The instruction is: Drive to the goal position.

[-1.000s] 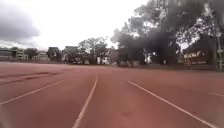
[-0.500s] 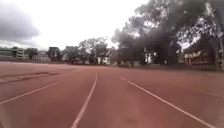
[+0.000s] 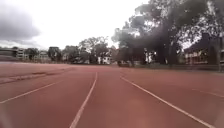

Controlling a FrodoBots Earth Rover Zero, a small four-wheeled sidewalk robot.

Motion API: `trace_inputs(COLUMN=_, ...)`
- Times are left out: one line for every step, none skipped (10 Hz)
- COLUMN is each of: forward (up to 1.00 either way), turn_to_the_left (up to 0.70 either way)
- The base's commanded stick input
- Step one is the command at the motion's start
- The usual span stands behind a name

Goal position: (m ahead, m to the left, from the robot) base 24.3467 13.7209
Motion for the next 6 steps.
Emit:
trace_inputs(forward=0.45, turn_to_the_left=0.0)
trace_inputs(forward=0.45, turn_to_the_left=0.0)
trace_inputs(forward=0.45, turn_to_the_left=0.0)
trace_inputs(forward=0.45, turn_to_the_left=0.0)
trace_inputs(forward=0.45, turn_to_the_left=0.0)
trace_inputs(forward=0.45, turn_to_the_left=0.0)
